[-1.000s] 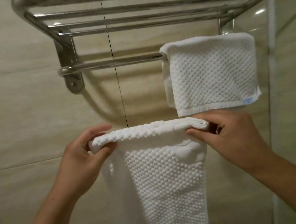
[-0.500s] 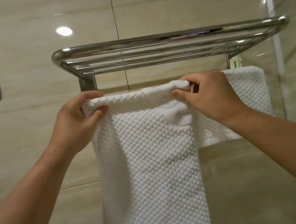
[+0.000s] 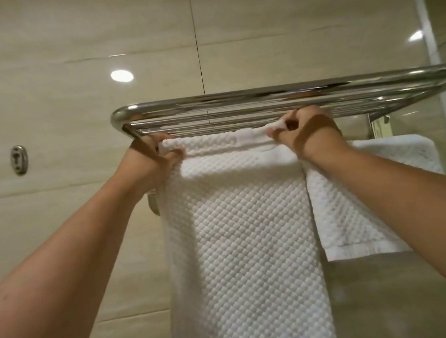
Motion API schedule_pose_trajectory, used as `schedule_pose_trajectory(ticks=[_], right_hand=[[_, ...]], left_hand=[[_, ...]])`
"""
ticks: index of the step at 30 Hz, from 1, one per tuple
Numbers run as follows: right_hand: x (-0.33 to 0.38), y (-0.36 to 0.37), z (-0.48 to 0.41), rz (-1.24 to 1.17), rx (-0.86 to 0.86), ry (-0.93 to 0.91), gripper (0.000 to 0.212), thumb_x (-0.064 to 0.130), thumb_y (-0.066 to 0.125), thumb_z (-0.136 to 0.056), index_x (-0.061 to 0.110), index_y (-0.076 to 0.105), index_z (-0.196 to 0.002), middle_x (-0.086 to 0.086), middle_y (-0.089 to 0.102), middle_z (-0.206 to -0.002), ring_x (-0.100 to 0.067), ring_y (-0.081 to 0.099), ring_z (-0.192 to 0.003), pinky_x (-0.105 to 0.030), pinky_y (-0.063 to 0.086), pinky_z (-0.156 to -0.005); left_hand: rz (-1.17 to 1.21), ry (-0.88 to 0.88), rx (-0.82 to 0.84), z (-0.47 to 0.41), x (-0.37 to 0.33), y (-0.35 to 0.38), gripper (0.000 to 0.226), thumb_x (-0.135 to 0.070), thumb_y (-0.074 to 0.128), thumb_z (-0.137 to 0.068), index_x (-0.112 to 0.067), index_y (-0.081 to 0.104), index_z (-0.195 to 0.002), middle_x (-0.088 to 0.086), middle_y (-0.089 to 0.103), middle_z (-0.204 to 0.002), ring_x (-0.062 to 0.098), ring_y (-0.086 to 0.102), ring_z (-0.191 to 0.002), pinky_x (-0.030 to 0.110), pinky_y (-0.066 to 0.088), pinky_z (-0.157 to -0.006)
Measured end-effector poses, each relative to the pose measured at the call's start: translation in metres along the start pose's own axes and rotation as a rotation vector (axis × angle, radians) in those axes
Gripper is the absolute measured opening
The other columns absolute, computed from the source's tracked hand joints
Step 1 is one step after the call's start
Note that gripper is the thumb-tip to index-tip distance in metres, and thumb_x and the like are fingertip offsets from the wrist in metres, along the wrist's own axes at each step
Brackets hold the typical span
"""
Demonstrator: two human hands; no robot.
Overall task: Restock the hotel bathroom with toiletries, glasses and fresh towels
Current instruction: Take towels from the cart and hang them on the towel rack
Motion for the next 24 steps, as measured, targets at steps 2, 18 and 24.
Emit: schedule_pose_trajectory(ticks=[2, 18, 24], right_hand=[[0.003, 0.002, -0.005, 0.045, 0.026, 0.065, 0.026, 0.051, 0.080, -0.086, 0.028, 0.068, -0.083, 0.006, 0.070, -0.088, -0.022, 0.066, -0.089, -0.040, 0.055, -0.096], [0.038, 0.008, 0.072, 0.605, -0.003, -0.375, 0.069, 0.065, 0.038, -0.102, 0.029, 0.032, -0.160, -0.003, 0.044, -0.157, -0.025, 0.041, -0.143, -0.045, 0.029, -0.121], [0.060, 0.044, 0.080, 0.544, 0.314, -0.300, 0.072, 0.075, 0.026, -0.099, 0.029, 0.049, -0.148, -0.002, 0.063, -0.138, -0.026, 0.058, -0.123, -0.046, 0.048, -0.104]], left_hand=[[-0.171, -0.010, 0.028, -0.009, 0.000, 0.004, 0.050, -0.042, 0.067, -0.099, -0.019, 0.058, -0.142, 0.012, 0.065, -0.129, 0.030, 0.064, -0.110, 0.033, 0.051, -0.085], [-0.234, -0.298, 0.402, -0.030, 0.002, 0.011, 0.037, -0.036, 0.070, -0.098, -0.015, 0.070, -0.129, 0.001, 0.067, -0.109, 0.016, 0.061, -0.089, 0.032, 0.054, -0.077], [-0.241, -0.253, 0.426, -0.020, -0.004, 0.009, 0.034, -0.032, 0.067, -0.101, -0.012, 0.069, -0.128, 0.003, 0.066, -0.123, 0.014, 0.062, -0.090, 0.029, 0.053, -0.076]])
Point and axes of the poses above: each hand's wrist, its own z-axis away from the middle knuckle, its own y-axis out of the palm, x = y × z, the point moved 1 cm from there along -z, towards the middle knuckle
